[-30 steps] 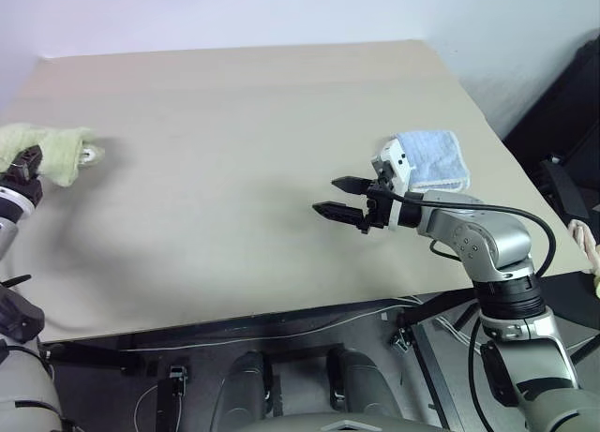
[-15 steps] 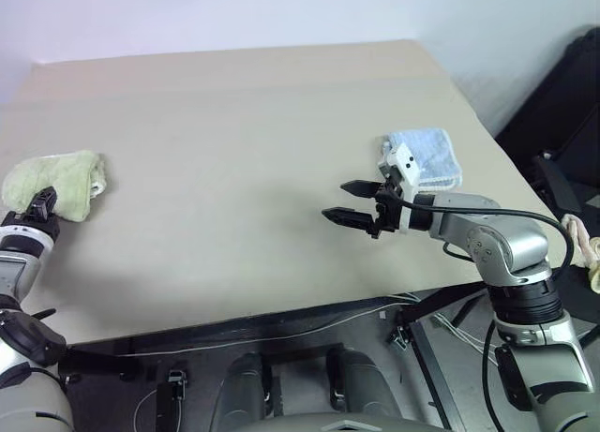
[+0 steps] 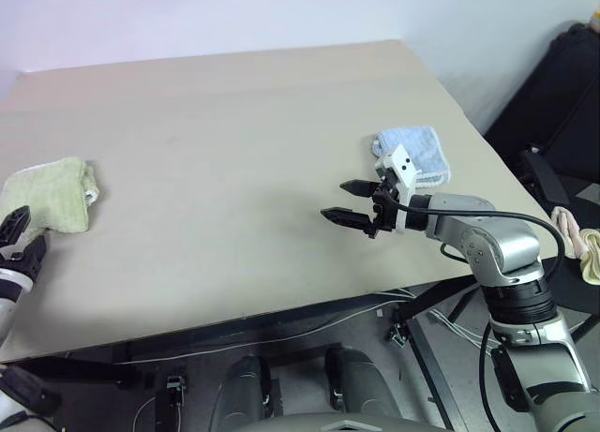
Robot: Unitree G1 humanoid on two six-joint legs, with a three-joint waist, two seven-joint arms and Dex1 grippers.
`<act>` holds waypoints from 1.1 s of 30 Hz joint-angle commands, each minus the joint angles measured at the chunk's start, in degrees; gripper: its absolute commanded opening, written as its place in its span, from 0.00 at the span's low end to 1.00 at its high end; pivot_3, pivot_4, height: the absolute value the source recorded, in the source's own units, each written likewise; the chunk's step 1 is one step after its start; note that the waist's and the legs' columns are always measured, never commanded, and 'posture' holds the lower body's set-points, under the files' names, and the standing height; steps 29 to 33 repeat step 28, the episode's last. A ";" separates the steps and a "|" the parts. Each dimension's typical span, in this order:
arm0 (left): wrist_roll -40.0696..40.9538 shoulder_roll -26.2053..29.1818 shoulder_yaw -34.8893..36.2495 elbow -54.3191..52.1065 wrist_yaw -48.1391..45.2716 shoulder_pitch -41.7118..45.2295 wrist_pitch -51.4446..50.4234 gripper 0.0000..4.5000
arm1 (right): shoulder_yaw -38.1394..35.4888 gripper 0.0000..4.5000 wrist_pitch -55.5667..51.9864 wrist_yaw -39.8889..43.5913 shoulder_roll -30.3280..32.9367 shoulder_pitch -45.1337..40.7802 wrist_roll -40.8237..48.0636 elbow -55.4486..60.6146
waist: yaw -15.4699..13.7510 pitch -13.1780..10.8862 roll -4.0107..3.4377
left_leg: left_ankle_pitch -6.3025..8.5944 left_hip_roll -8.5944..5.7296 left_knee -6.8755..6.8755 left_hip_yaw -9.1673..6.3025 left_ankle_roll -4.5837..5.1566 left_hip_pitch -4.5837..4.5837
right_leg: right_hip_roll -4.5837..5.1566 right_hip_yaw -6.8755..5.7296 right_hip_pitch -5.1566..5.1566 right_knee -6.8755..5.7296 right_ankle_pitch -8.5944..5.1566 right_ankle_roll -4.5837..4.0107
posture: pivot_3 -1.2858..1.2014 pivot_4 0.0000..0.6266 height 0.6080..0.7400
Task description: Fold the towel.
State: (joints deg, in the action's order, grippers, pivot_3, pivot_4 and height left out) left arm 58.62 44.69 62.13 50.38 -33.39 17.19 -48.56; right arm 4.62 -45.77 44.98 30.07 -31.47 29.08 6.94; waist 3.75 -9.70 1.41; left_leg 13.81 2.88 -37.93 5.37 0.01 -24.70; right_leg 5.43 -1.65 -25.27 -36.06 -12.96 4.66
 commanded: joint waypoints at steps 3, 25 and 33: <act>4.02 -5.59 -3.15 -25.26 5.00 -9.46 -8.87 1.00 | -1.36 1.00 2.40 0.13 -0.99 0.55 -0.09 -0.25 | -0.11 0.01 0.03 | 0.09 -0.08 0.02 -0.01 -0.15 0.00 | 0.17 0.01 0.00 0.03 -0.01 -0.04 | 0.52 0.24 1.00; -15.28 -4.60 -39.68 -67.65 -13.22 -9.85 16.47 1.00 | -4.62 1.00 13.79 8.03 -3.30 3.99 3.64 -0.87 | -1.27 0.02 -0.05 | -0.10 -0.08 0.89 0.42 -0.05 -0.04 | 0.00 -0.05 -0.03 0.87 -0.01 -0.34 | 0.52 0.24 1.00; -14.14 -3.79 -40.47 -69.43 -15.43 -9.67 16.20 1.00 | -4.05 1.00 14.27 10.29 -1.91 3.71 3.27 -1.28 | -1.36 0.02 -0.06 | -0.10 -0.07 0.81 0.47 -0.04 -0.04 | -0.13 -0.06 0.00 0.83 -0.02 -0.30 | 0.52 0.24 1.00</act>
